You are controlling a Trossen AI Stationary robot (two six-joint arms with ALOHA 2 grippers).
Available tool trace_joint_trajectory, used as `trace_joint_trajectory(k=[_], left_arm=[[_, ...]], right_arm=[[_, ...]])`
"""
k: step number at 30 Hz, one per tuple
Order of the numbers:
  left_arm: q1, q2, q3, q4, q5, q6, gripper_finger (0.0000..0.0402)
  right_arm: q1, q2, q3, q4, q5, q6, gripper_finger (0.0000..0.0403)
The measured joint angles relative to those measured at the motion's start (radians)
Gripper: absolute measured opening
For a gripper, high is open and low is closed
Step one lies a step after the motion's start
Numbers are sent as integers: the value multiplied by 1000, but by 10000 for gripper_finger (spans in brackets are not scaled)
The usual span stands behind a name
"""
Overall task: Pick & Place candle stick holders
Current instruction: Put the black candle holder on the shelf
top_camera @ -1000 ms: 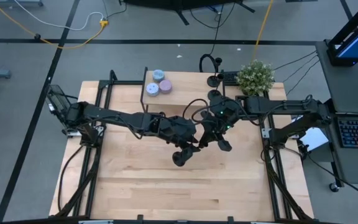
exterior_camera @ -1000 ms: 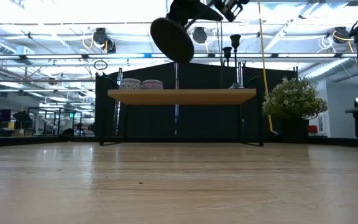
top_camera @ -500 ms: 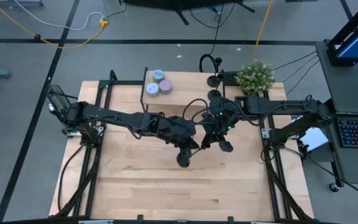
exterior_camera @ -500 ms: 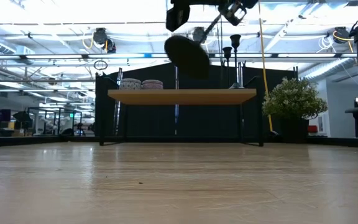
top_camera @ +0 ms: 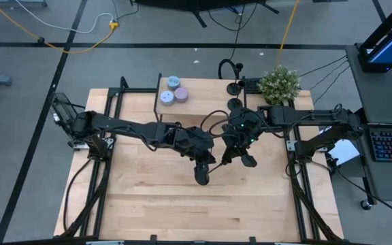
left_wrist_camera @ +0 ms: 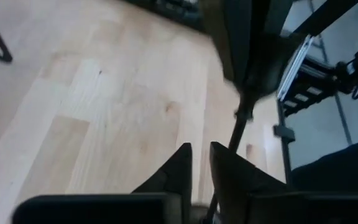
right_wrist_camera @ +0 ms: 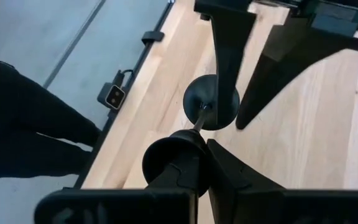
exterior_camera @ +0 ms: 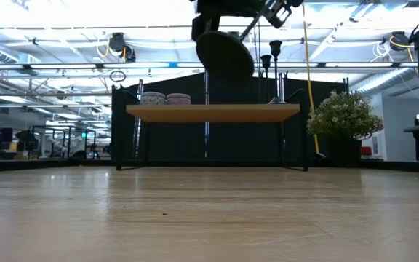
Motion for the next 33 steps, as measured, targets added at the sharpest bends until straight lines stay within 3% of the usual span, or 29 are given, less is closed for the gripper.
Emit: trace_joint_trajectory(k=[11, 16, 21, 29, 33], left_arm=[[-4, 0, 0, 32, -4, 5, 170], [-4, 0, 0, 34, -18, 3, 203], [-4, 1, 0, 34, -17, 2, 202], [-4, 68, -2, 77, 99, -28, 178], [-1, 72, -2, 97, 108, -34, 177]], right_arm=[[0, 0, 0, 27, 3, -17, 4], [0, 0, -1, 33, 2, -27, 4], [0, 0, -1, 45, 2, -42, 4], [-25, 0, 0, 82, 11, -45, 4], [-33, 0, 0, 74, 4, -45, 4]])
